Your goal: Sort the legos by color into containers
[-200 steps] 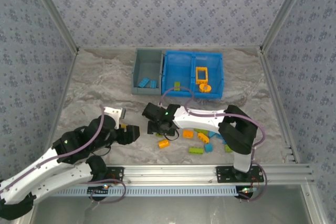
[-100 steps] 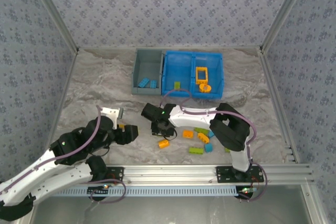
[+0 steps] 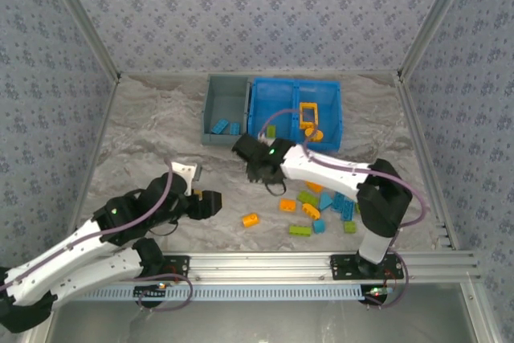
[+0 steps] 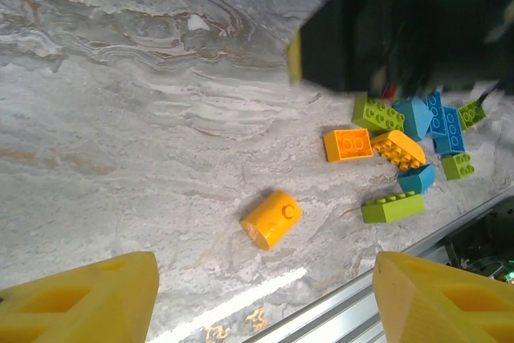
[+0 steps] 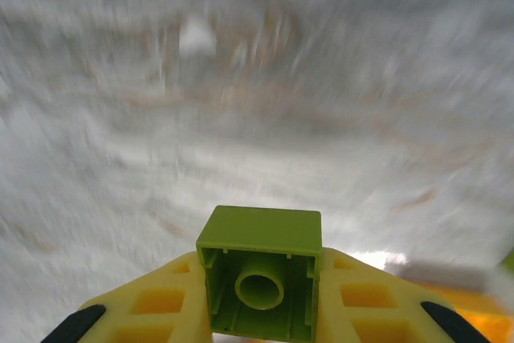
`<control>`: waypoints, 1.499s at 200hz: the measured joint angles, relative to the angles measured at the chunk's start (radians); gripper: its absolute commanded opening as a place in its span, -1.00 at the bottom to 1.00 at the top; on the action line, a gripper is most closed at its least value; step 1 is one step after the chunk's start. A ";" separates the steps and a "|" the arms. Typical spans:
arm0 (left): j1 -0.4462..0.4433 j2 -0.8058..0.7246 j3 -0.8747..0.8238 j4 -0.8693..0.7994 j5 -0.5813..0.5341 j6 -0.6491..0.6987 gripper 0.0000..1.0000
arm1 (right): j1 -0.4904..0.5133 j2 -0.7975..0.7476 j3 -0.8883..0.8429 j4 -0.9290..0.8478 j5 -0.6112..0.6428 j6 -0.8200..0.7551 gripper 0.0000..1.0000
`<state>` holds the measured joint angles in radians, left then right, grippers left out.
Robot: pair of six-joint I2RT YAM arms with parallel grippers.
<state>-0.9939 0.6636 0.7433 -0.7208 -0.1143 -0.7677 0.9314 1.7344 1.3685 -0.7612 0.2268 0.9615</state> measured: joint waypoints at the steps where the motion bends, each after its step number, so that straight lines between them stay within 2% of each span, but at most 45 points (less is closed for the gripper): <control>1: -0.001 0.005 0.000 0.004 0.001 0.000 0.42 | -0.008 -0.001 0.004 0.001 0.003 -0.010 -0.55; 33: -0.010 0.103 0.000 0.113 0.002 0.006 0.42 | -0.173 0.023 0.100 0.044 -0.010 -0.175 -0.51; 67: -0.080 0.264 0.056 0.202 -0.031 0.008 0.42 | -0.301 0.184 0.284 0.072 -0.120 -0.317 -0.48; 88: -0.178 0.399 0.154 0.211 -0.120 0.026 0.43 | -0.334 0.282 0.378 0.067 -0.172 -0.360 -0.47; 116: -0.316 0.587 0.338 0.183 -0.312 0.036 0.42 | -0.354 0.370 0.437 0.052 -0.223 -0.380 -0.43; 132: -0.360 0.667 0.410 0.171 -0.396 0.036 0.42 | -0.360 0.410 0.458 0.041 -0.246 -0.384 -0.25; 159: -0.377 0.713 0.424 0.161 -0.444 0.033 0.42 | -0.364 0.442 0.465 0.026 -0.262 -0.391 0.12; 188: -0.377 0.714 0.424 0.156 -0.455 0.034 0.42 | -0.364 0.427 0.464 0.019 -0.260 -0.398 0.23; 220: -0.376 0.719 0.425 0.168 -0.416 0.057 0.39 | -0.364 0.338 0.436 0.018 -0.238 -0.402 0.20; 247: -0.369 0.769 0.442 0.185 -0.329 0.088 0.38 | -0.364 0.177 0.383 0.017 -0.188 -0.414 0.19; 300: -0.323 0.857 0.470 0.204 -0.133 0.143 0.34 | -0.373 -0.403 0.068 -0.016 -0.034 -0.426 0.20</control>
<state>-1.3174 1.5204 1.2137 -0.5171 -0.2470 -0.6250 0.5583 1.3315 1.4364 -0.7769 0.1928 0.5354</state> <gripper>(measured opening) 0.672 0.600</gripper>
